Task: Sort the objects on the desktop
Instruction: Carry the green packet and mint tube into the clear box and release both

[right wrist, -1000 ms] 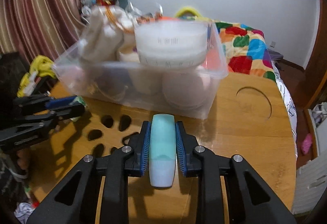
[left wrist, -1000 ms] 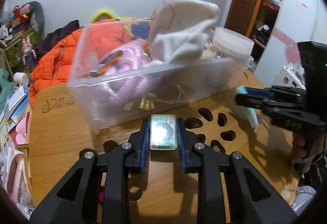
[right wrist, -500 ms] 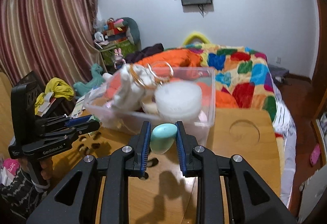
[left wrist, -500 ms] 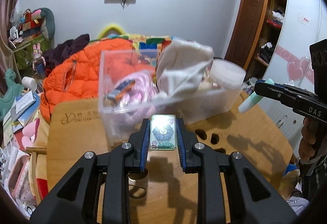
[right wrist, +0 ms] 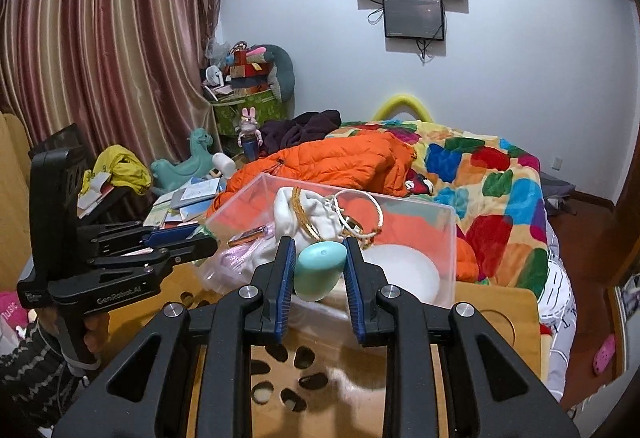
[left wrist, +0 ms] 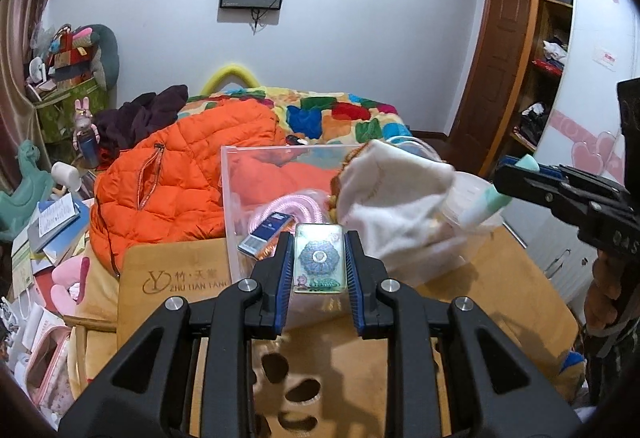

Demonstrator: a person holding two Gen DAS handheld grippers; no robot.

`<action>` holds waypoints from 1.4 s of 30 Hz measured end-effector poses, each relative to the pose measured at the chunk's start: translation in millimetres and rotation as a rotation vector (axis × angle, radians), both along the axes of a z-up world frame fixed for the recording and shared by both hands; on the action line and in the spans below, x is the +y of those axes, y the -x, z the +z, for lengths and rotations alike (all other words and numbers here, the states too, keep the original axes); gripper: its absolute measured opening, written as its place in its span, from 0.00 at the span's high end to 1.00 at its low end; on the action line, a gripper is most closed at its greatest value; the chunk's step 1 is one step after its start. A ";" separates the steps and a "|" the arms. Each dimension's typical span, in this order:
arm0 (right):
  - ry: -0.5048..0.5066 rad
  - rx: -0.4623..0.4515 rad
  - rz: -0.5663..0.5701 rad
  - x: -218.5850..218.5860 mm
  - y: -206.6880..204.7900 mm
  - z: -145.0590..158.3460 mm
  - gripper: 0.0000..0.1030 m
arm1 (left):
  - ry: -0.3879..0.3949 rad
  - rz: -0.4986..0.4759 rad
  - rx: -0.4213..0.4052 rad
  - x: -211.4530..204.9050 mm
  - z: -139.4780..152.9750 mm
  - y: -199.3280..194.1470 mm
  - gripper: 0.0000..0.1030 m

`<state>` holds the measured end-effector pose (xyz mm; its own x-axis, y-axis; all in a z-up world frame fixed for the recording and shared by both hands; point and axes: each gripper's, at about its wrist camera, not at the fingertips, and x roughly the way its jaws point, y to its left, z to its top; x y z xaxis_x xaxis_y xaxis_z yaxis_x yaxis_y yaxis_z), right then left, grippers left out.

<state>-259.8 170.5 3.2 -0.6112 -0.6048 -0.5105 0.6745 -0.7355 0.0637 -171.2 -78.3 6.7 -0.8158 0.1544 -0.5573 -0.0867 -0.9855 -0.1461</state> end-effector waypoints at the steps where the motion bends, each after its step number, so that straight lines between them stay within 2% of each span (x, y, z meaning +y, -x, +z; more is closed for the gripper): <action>1: -0.003 -0.002 0.003 -2.1 2.3 -1.8 0.79 | 0.003 0.006 -0.006 -0.8 -1.4 5.7 0.76; 6: -0.032 -0.037 0.017 -14.6 12.5 -16.7 0.79 | -0.008 0.008 -0.045 -1.6 -13.1 24.3 0.76; 12: -0.033 -0.079 0.038 -19.6 19.0 -28.5 0.80 | 0.040 0.014 -0.036 4.1 -17.9 21.6 0.75; 16: -0.061 -0.087 0.036 -26.0 20.6 -34.9 0.80 | 0.044 0.011 -0.026 6.3 -18.4 19.2 0.70; 20: -0.082 -0.071 0.025 -27.3 17.7 -35.9 0.80 | 0.043 0.001 -0.017 8.5 -17.9 16.7 0.59; 23: -0.077 -0.068 0.033 -27.0 13.7 -33.9 0.80 | 0.084 0.013 -0.001 13.4 -18.6 14.9 0.51; 30: -0.065 -0.064 0.033 -23.4 5.5 -31.8 0.80 | 0.045 0.010 -0.003 8.5 -15.3 12.3 0.51; 35: -0.060 -0.046 0.012 -16.9 -1.0 -29.4 0.79 | 0.042 0.005 0.032 10.8 -4.6 3.0 0.51; 37: -0.059 -0.045 0.008 -14.1 -2.4 -27.8 0.79 | 0.060 0.010 0.055 14.8 0.1 -3.1 0.45; 39: -0.060 -0.039 -0.003 -10.8 -3.8 -25.7 0.79 | 0.093 0.028 0.089 19.9 3.4 -9.8 0.33; 41: -0.053 -0.031 -0.019 -5.4 -5.6 -23.6 0.75 | 0.118 0.041 0.108 24.9 4.9 -14.9 0.31; 42: -0.045 -0.029 -0.031 -1.7 -6.7 -22.7 0.70 | 0.120 0.042 0.108 27.7 5.2 -17.0 0.31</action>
<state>-253.1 168.8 -19.5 -0.6135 -0.5619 -0.5548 0.6500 -0.7584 0.0493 -154.3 -50.6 11.9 -0.8764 0.0562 -0.4783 -0.0538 -0.9984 -0.0187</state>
